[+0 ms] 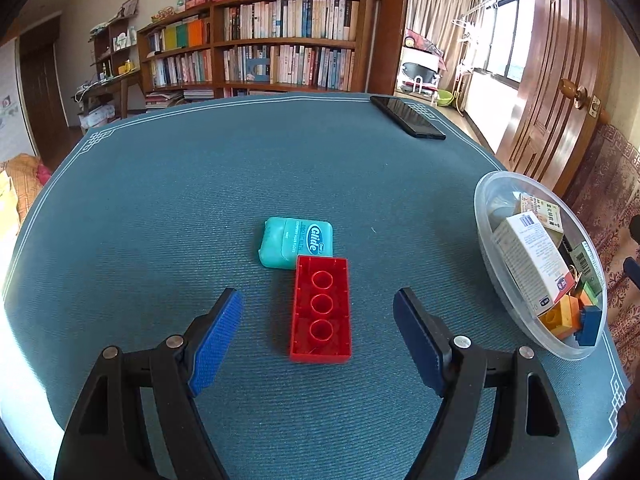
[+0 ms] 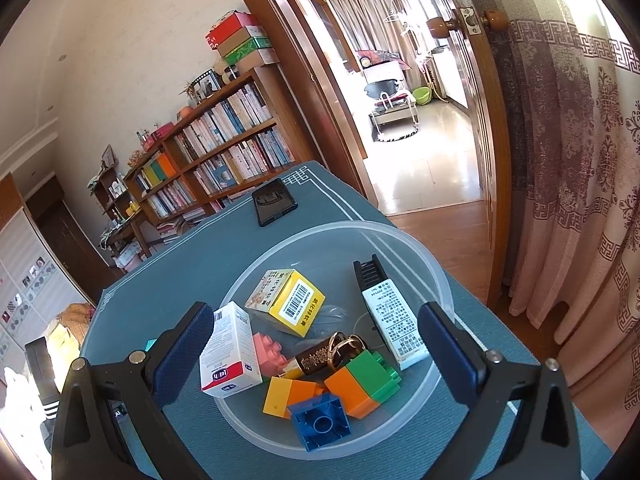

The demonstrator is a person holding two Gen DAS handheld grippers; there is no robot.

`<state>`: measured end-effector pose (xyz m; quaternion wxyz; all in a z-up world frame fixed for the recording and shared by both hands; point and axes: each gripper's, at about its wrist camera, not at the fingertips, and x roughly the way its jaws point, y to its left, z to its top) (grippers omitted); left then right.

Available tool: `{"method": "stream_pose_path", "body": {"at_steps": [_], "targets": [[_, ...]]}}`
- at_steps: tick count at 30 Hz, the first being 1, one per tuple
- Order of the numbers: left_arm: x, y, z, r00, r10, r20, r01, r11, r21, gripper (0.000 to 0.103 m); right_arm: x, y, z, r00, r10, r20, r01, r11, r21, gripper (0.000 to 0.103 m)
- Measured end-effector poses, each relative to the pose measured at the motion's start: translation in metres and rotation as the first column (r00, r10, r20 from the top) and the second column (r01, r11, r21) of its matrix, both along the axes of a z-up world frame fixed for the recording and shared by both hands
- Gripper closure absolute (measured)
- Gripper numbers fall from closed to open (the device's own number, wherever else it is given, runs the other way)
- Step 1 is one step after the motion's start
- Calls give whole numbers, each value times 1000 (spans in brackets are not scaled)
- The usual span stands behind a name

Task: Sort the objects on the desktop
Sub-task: 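Move both tools back over the red brick and floss case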

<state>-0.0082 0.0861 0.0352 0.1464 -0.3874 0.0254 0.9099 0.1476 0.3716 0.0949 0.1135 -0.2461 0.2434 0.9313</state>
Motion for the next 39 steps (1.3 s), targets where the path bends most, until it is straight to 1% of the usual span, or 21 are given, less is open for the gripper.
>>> {"method": "stream_pose_path", "body": {"at_steps": [6,11,13,15,17,19,21,22,26,33,39], "targets": [[-10,0,-13,999,18,36,-17,999,-28,22,1,-2,-1,1000,11,0,-11,1000,3,1],[-21,1,-25,996,69,61,-62,992,-110,22,1,-9,0,1000,31,2,-31,999,32,1],[-21,0,-26,996,65,53,-60,993,-100,22,2,-14,2,999,36,-1,-36,998,60,1],[-21,1,-27,997,62,47,-56,992,-109,22,2,-20,4,999,48,-5,-47,995,89,1],[-20,2,-29,997,68,34,-64,991,-121,17,1,-28,7,998,63,-6,-62,992,111,1],[-23,-1,-30,995,87,47,-81,990,-116,8,1,-35,8,997,82,-6,-80,988,129,1],[-26,-4,-31,993,104,62,-97,989,-108,2,1,-41,9,995,100,-6,-98,985,144,1],[-26,-5,-32,992,106,63,-99,989,-108,0,1,-44,10,994,109,-6,-107,983,149,1],[-22,-2,-34,991,121,54,-114,986,-125,0,0,-53,10,991,136,-6,-134,979,154,1],[-23,-5,-33,991,122,59,-114,986,-120,0,-2,-64,3,986,164,16,-164,975,150,1],[-25,-5,-31,992,110,62,-102,988,-119,0,-3,-79,0,979,201,28,-202,965,165,1]]}}
